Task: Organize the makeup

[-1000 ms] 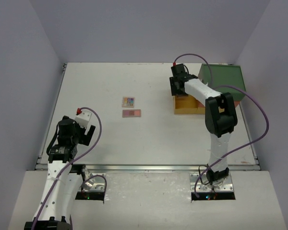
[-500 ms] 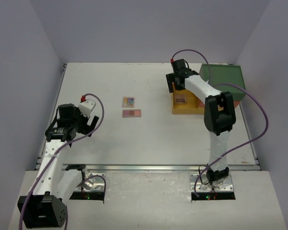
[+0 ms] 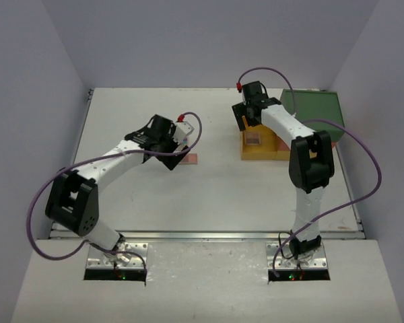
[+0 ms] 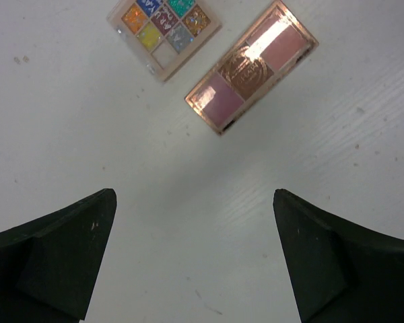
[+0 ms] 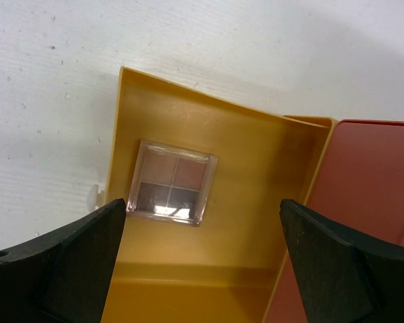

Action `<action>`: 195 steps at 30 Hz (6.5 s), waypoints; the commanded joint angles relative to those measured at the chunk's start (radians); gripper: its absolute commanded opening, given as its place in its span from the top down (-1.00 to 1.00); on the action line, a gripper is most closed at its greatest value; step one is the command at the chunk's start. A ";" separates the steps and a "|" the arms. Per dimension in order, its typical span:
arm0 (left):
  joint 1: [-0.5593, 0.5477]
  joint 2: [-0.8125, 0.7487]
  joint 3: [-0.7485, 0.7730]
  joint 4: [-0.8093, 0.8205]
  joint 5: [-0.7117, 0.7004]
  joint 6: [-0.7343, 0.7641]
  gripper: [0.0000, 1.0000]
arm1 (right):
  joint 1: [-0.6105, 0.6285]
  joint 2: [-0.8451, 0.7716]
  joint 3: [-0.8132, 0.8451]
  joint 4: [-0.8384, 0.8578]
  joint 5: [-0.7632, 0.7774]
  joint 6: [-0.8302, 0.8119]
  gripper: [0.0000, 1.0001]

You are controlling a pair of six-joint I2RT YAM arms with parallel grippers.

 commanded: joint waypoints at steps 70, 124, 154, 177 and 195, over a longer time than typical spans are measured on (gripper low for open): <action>0.063 0.093 0.229 -0.038 0.540 -0.026 1.00 | 0.022 -0.344 -0.177 0.216 -0.896 0.584 -0.62; 0.033 -0.118 0.237 -0.164 0.392 -0.092 -1.00 | 0.121 -0.640 -0.777 0.762 -0.521 0.930 1.00; 0.062 -0.237 -0.084 -0.071 0.332 0.002 -1.00 | -0.021 -0.239 -0.362 0.329 -0.130 0.231 1.00; 0.062 -0.201 -0.043 -0.096 0.390 -0.018 -1.00 | -0.072 -0.127 -0.379 0.337 -0.231 0.374 0.23; 0.052 -0.036 0.023 -0.027 0.293 0.066 -1.00 | -0.047 -0.278 -0.255 0.186 -0.103 0.227 -0.28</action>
